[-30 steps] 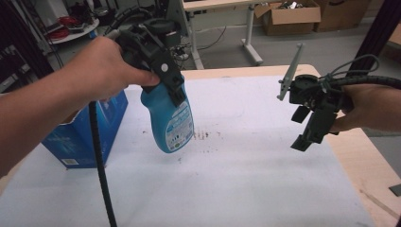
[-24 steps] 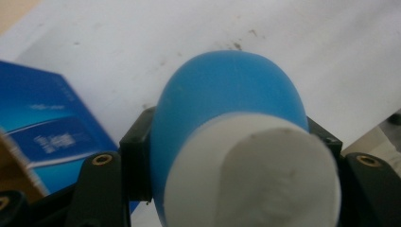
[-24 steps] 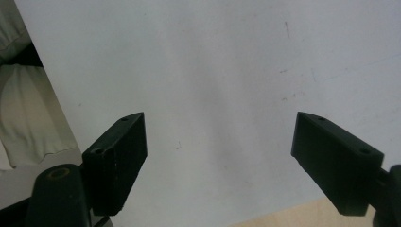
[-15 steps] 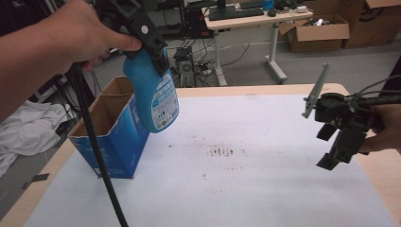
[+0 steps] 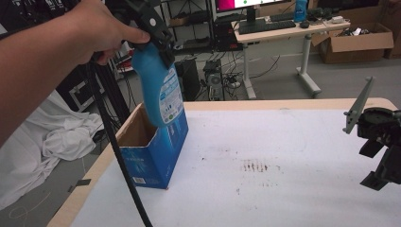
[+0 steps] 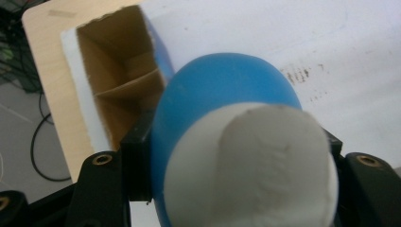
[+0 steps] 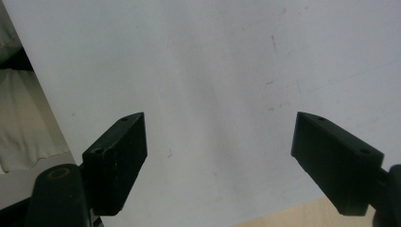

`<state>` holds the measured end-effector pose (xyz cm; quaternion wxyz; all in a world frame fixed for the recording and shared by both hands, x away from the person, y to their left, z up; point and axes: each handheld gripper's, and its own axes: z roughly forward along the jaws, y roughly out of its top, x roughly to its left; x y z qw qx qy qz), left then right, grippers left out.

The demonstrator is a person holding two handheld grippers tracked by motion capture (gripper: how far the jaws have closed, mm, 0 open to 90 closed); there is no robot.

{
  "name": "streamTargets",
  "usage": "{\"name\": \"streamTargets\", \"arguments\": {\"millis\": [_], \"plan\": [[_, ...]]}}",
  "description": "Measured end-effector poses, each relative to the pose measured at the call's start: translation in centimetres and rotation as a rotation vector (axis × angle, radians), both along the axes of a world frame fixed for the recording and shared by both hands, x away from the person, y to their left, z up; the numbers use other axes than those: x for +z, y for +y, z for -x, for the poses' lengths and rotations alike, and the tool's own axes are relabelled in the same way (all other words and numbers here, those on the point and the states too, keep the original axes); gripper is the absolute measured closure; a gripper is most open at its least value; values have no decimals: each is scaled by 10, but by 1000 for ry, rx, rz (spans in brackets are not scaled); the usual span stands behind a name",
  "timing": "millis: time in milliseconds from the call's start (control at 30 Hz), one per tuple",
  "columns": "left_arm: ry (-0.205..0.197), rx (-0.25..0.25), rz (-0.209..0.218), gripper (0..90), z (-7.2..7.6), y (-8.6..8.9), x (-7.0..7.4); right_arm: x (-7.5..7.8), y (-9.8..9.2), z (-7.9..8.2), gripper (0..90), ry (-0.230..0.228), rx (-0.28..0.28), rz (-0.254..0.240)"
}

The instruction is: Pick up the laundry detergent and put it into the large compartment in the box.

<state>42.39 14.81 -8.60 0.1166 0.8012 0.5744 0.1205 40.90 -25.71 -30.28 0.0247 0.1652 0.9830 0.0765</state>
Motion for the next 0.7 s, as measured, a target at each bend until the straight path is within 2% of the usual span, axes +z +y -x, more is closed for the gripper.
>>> {"name": "streamTargets", "arguments": {"millis": [167,400,533,700], "plan": [[-12,68,3,379,-3,18,2,1,2,0,191,-1,0,-1],[-37,151,0,379,-9,38,-7,-1,1,-1,191,2,-3,1],[-47,184,-9,380,-12,46,-16,-1,2,-2,191,1,-2,2],[-37,208,-3,380,-17,55,-37,-2,2,-3,191,0,-6,6]]}}
